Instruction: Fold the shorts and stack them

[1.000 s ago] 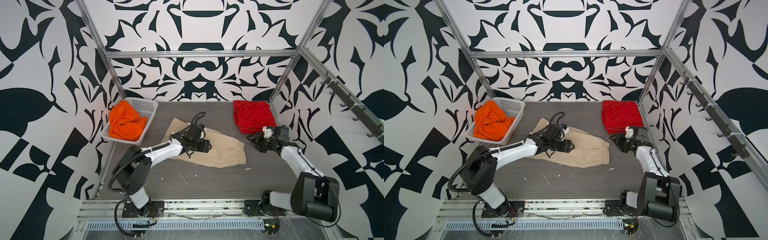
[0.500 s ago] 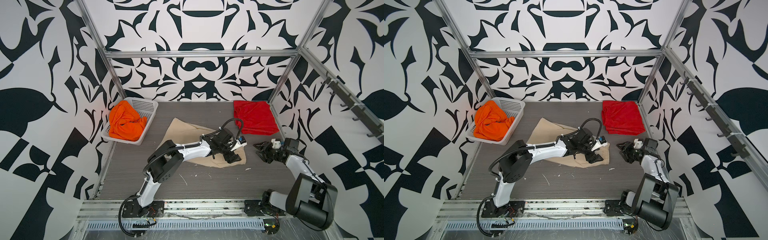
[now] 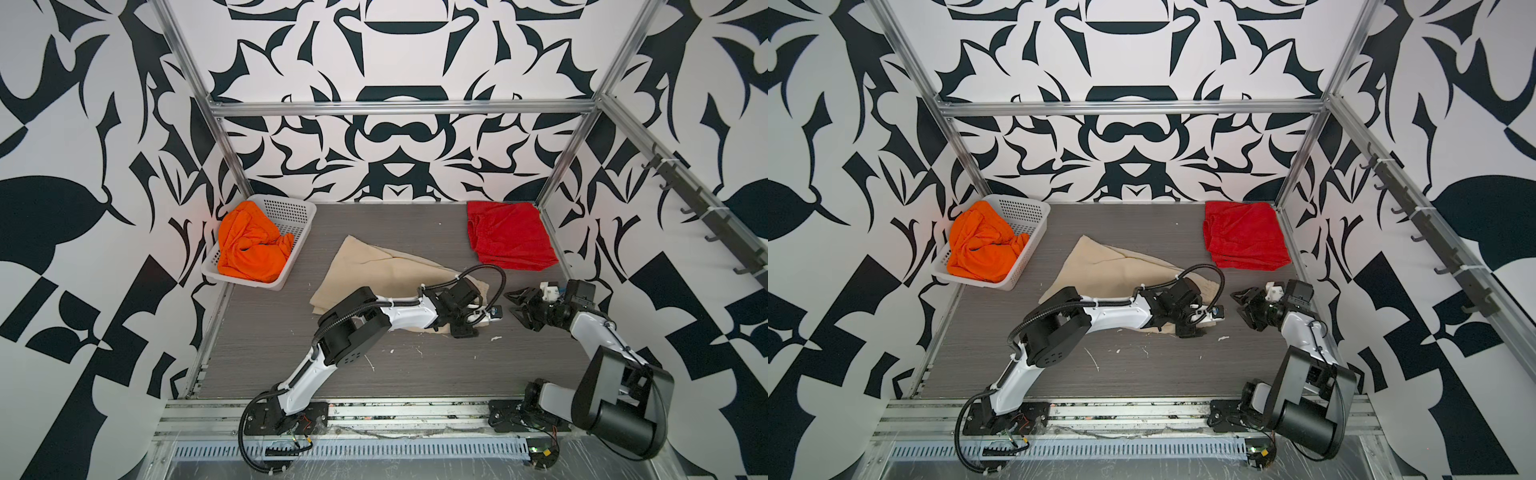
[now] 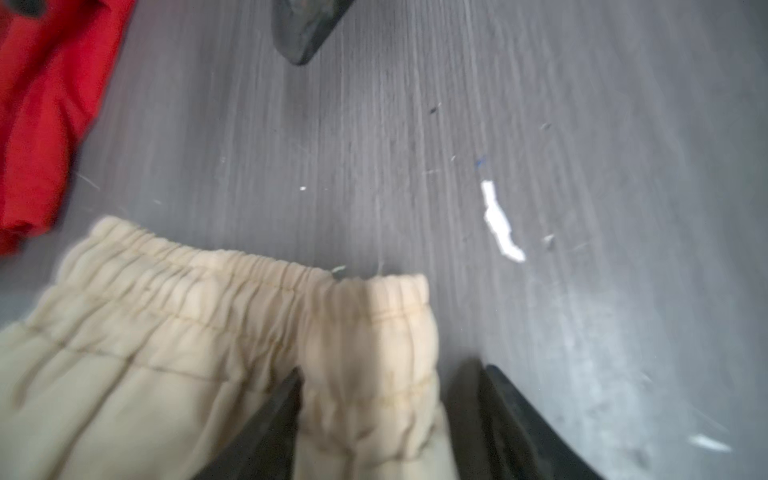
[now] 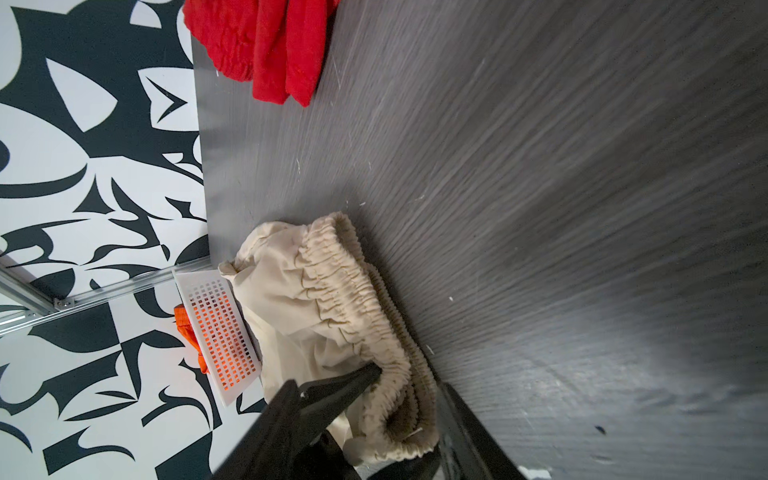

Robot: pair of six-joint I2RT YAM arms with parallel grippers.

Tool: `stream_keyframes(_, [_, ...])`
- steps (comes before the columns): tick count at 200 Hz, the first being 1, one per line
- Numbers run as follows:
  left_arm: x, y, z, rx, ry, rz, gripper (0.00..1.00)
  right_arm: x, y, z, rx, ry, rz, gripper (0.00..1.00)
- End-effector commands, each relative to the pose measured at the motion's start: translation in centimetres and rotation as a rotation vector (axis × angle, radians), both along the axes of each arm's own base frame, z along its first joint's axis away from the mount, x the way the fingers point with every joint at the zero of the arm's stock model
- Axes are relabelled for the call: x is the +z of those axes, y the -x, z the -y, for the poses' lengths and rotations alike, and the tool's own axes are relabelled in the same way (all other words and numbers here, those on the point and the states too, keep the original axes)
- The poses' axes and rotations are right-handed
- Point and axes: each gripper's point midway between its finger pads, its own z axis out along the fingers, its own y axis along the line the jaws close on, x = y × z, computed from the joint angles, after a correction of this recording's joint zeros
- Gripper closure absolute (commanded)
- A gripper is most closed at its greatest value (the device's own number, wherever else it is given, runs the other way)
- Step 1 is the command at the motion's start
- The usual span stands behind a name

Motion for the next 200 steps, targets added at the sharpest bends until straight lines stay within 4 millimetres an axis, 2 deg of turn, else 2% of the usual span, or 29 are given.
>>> stream_keyframes(1, [-2.9, -0.9, -2.7, 0.100, -0.078, 0.026, 0.53, -0.2, 0.8, -0.8, 0.040, -0.017, -0.021, 0.43])
stream_keyframes(41, [2.6, -1.6, -1.8, 0.218, 0.134, -0.078, 0.71, -0.3, 1.1, -2.5, 0.094, -0.037, -0.047, 0.43])
stream_keyframes(56, [4.8, -1.6, -1.4, 0.237, 0.224, -0.115, 0.74, 0.2, 0.7, -3.2, 0.119, -0.063, -0.040, 0.41])
stream_keyframes(69, [6.8, -1.7, -1.3, 0.247, 0.302, -0.120, 0.75, 1.4, 0.0, -4.0, 0.141, -0.131, 0.000, 0.30])
stream_keyframes(90, [9.2, -1.8, -1.3, 0.265, 0.401, -0.125, 0.74, 2.8, -1.3, -4.3, 0.136, -0.177, 0.040, 0.02])
stream_keyframes(96, [9.7, -1.8, -1.4, 0.268, 0.422, -0.126, 0.74, 3.2, -1.6, -4.3, 0.139, -0.170, 0.049, 0.00])
stream_keyframes(124, [10.7, -2.1, -1.6, 0.283, 0.476, -0.129, 0.75, 3.7, -1.6, -5.1, 0.164, -0.167, 0.041, 0.00])
stream_keyframes(157, [10.8, -2.3, -1.9, 0.302, 0.509, -0.143, 0.75, 2.3, -0.9, -6.0, 0.187, -0.214, -0.014, 0.00])
stream_keyframes(200, [10.8, -2.2, -2.0, 0.296, 0.514, -0.139, 0.75, 2.3, -1.1, -7.3, 0.215, -0.233, -0.015, 0.00])
